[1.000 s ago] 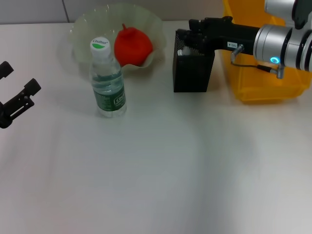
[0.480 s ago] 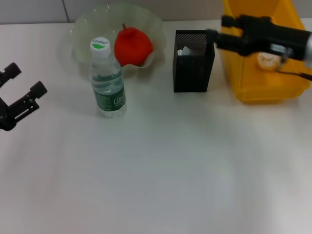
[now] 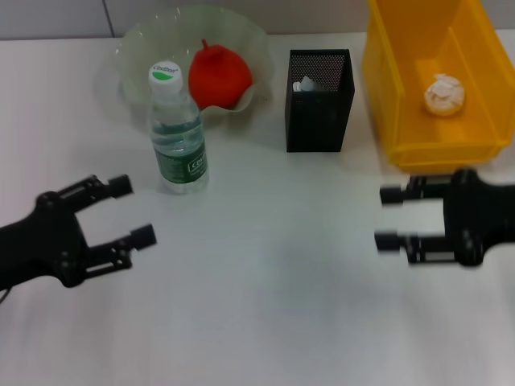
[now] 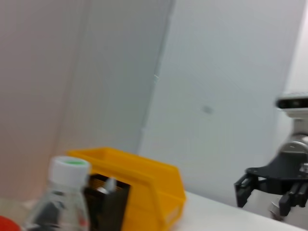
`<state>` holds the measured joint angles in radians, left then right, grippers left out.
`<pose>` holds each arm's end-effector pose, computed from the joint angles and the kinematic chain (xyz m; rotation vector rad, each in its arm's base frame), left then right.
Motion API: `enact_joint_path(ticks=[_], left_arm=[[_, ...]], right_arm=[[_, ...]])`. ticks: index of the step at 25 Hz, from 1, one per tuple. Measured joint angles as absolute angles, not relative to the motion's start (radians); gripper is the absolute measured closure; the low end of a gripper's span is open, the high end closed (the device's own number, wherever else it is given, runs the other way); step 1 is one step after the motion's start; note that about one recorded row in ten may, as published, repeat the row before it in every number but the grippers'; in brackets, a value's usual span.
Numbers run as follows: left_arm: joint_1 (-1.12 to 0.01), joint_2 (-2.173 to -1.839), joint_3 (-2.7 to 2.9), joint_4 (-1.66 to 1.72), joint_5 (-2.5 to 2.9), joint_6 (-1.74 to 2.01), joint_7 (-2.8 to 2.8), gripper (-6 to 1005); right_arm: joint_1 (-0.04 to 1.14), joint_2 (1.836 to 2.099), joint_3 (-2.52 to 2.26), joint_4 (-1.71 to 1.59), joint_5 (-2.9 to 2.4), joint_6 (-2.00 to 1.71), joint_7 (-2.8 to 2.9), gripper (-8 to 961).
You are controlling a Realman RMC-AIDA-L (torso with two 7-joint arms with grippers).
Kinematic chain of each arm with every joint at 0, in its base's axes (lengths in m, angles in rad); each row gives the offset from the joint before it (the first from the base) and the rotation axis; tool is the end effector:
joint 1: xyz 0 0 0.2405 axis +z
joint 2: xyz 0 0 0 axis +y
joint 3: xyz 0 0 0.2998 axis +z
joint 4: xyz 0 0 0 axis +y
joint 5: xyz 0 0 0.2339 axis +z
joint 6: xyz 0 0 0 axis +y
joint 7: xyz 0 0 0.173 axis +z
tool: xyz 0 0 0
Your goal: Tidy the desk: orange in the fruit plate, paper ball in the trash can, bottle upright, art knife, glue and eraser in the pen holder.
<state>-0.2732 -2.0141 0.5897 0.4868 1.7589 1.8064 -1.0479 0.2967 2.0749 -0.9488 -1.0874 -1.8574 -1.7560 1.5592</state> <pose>-0.3595 0.2796 -0.0037 -2.4631 -0.5199 -1.0535 0.2812 0.3184 -0.0064 -2.8872 0.4863 0.6456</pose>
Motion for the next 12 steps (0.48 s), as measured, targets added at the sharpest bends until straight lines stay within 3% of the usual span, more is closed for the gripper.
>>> enact_joint_path(ticks=[12], left_arm=[[-0.386,-2.013,0.630,0.490,1.981,1.831,-1.150,165]], right_arm=[[0.327,2.077,-0.945,-0.916,-1.921,-1.784,1.337,298]])
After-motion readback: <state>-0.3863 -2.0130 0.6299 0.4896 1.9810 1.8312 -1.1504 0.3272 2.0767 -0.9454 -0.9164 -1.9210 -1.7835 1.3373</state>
